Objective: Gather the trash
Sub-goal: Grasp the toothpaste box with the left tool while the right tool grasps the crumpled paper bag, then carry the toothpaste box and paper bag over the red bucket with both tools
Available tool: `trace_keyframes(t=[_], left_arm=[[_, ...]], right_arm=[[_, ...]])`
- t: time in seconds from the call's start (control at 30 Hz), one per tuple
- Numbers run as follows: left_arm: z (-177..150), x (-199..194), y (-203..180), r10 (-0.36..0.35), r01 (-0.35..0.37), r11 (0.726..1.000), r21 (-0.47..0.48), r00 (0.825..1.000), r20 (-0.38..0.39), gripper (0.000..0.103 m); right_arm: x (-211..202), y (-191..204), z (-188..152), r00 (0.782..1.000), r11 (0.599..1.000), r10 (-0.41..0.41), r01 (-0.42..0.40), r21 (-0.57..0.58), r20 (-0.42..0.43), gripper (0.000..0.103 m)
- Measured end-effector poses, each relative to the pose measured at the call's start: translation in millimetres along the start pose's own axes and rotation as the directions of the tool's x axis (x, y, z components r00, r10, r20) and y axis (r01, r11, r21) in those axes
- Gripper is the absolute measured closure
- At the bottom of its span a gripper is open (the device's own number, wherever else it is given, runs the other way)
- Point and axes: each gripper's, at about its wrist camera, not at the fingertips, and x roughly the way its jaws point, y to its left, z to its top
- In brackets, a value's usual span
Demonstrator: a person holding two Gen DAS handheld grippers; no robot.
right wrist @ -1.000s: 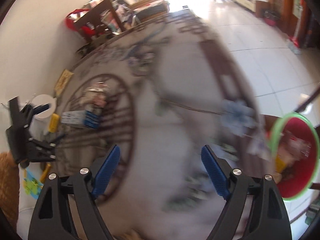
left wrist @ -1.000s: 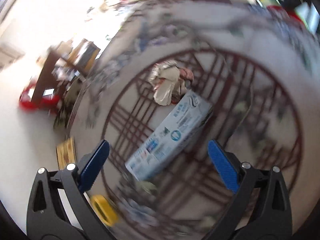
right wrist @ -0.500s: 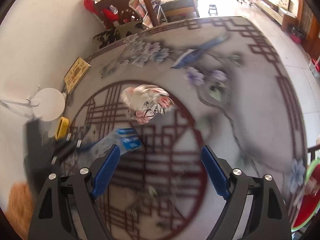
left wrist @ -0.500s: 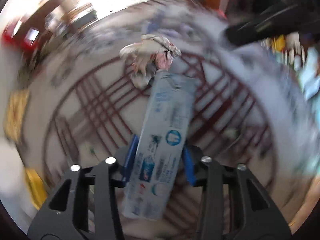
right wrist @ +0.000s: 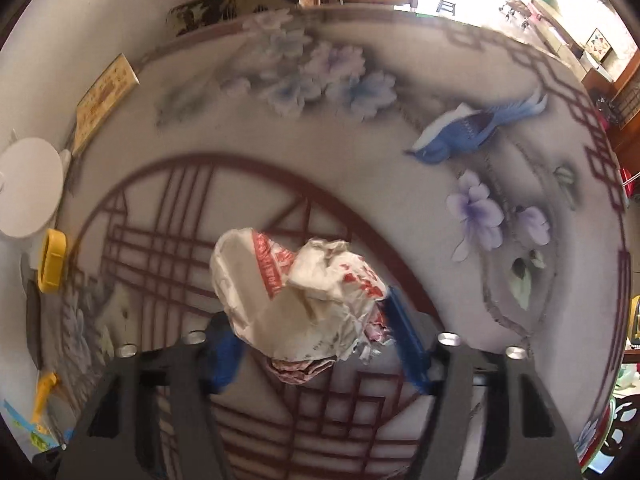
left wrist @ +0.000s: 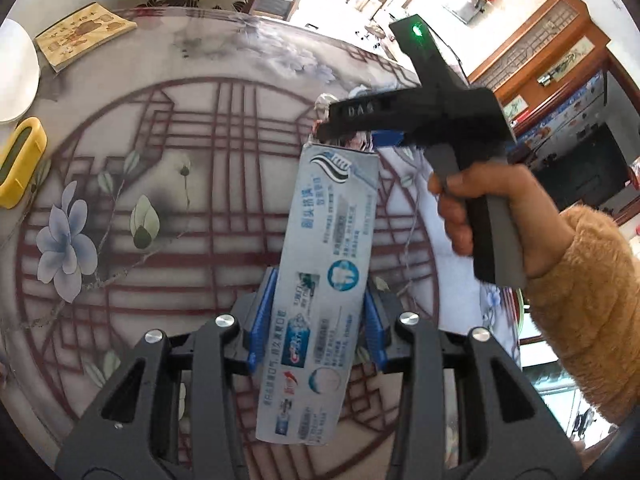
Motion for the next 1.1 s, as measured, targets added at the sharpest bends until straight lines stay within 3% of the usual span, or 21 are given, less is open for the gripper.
trace_keyframes(t=[0.17, 0.27, 0.43, 0.63, 1.1], left_arm=[[1.8, -6.1, -2.7, 0.039, -0.038, 0.999, -0.032, 0.999, 0.030, 0.065], [-1.4, -11.7, -13.4, 0.046, -0.045, 0.999, -0.023, 0.998, 0.045, 0.065], [-12.8, -22.8, -38.0, 0.050, -0.052, 0.999, 0.018, 0.997, 0.059, 0.065], [-30.9, -38.8, -67.0, 0.042, -0.046, 0.997, 0.060, 0.997, 0.060, 0.065], [-56.4, -65.9, -124.8, 0.016, -0.033, 0.986, 0.166, 0.994, 0.106, 0.064]], right_arm=[[-40.9, -0.2, -34.2, 0.997, 0.998, 0.041, -0.037, -0.059, 0.063, 0.056], [-72.9, -4.4, -72.9, 0.995, 0.997, 0.061, -0.057, -0.053, 0.080, 0.055], [-117.4, -22.1, -146.8, 0.993, 0.999, 0.041, -0.043, 0.022, 0.107, 0.053], [-155.4, -37.4, -205.8, 0.989, 0.989, 0.014, -0.036, 0.145, 0.146, 0.051], [-211.9, -63.0, -268.9, 0.965, 0.970, -0.025, -0.040, 0.240, 0.261, 0.049]])
